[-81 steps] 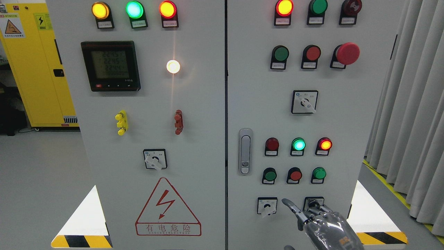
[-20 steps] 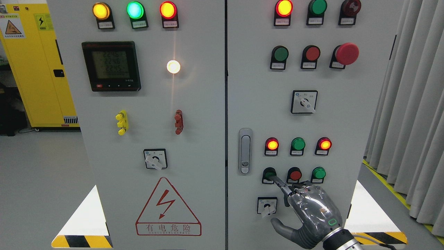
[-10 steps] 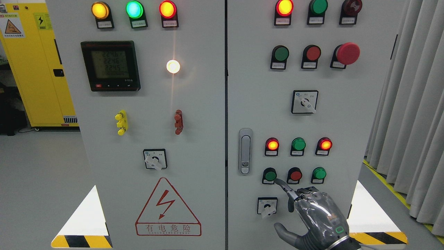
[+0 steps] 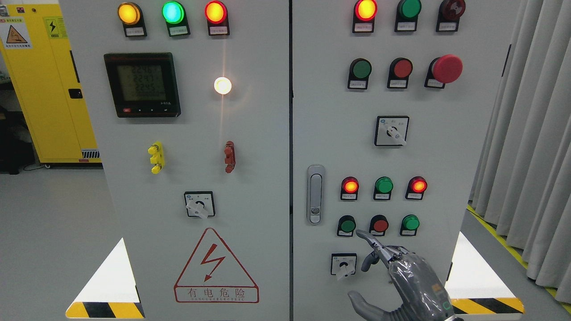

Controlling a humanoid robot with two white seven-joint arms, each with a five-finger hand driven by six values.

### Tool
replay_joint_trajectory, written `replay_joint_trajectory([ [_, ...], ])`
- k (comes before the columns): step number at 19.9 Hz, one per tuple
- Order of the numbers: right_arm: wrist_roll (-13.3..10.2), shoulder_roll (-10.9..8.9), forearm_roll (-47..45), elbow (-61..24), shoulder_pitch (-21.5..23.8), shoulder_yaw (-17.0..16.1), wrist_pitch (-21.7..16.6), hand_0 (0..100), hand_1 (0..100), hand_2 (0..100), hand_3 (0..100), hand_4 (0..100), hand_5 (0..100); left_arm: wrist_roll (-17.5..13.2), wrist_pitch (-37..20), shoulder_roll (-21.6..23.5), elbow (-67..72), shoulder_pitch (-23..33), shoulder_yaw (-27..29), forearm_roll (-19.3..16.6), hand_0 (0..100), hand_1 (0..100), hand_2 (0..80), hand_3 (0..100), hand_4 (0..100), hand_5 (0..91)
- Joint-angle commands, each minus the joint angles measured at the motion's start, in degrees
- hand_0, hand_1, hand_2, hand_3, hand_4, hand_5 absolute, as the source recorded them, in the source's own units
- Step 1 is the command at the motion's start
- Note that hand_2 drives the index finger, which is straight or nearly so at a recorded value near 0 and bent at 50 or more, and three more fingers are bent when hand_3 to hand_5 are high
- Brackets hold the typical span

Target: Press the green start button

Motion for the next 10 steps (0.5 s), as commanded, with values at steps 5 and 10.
replay_joint_trajectory([
  [5,3.2,0.2,-38.5,-4.2,7.1,-0.6,0.2,33,49,0,0,2,0,0.0,0.0,0.0,-1.6,-1.9,0.0,0.0,12,56,0.0,0,0,0.0],
  [10,3.2,0.11,-44.0,-4.3,7.3,-0.7,0.4,33,47,0,0,1,0,0.0,0.0,0.0,-1.6,-1.9,0.0,0.0,12,56,0.0,0,0,0.0],
])
